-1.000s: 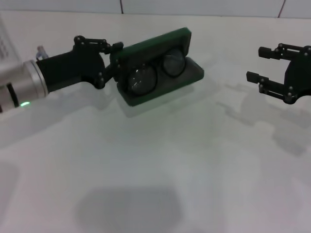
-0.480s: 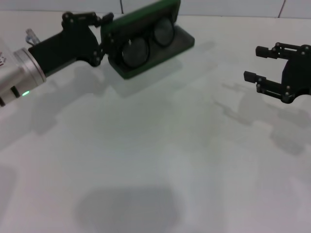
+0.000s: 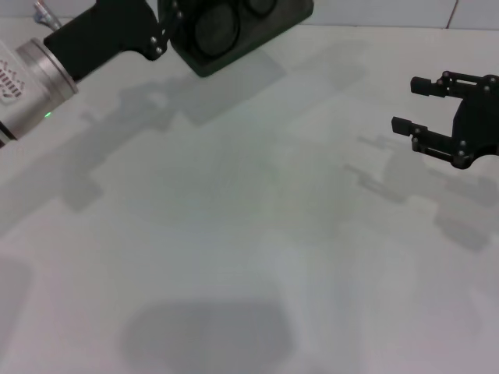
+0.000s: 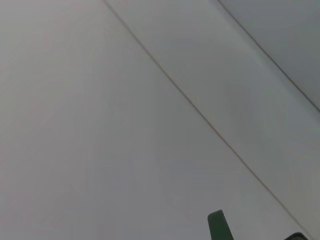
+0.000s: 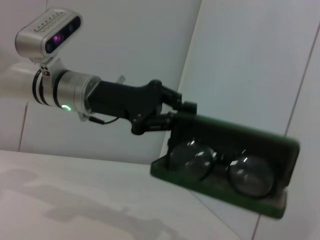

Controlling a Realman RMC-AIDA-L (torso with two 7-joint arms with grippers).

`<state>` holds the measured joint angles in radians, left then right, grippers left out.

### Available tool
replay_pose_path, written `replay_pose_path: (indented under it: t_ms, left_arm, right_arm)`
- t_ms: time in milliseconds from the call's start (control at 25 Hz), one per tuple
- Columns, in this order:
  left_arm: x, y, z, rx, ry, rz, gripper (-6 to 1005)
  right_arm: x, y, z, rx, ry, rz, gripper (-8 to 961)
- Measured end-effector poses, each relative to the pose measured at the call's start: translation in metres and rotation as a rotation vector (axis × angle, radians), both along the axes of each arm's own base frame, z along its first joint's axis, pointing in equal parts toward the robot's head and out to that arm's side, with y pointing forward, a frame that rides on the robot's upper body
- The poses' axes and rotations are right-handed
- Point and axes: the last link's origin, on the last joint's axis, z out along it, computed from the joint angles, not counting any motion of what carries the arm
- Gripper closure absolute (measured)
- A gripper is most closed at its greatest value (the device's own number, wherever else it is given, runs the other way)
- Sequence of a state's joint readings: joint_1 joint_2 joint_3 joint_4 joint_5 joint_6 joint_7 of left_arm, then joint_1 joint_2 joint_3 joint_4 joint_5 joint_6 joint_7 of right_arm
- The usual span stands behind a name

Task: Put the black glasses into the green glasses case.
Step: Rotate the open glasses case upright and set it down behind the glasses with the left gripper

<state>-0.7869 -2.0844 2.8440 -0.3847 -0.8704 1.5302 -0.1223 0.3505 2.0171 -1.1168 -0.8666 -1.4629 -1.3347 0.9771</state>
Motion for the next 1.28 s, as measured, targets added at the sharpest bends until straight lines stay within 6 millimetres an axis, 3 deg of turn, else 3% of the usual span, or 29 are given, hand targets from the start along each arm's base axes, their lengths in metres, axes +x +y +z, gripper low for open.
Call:
replay_pose_path:
  t_ms: [480,800,1280]
  left_arm:
    - [0.014,-0.005,-0.008,0.168,0.070,-0.149,802]
    - [0.009,-0.009,-0.017,0.105,0.133,-0.160,804]
    - [0.010,-0.009,-0.009,0.100,0.111,-0.169,813]
  right_arm:
    - [0.000,0.000,-0.001,-0.001,0.004,-0.002,409]
    - [-0.001,0.001,-0.001,-0.001,0.004,-0.005,409]
    - [-0.001,0.003,-0.001,-0.001,0.005,-0.011,410]
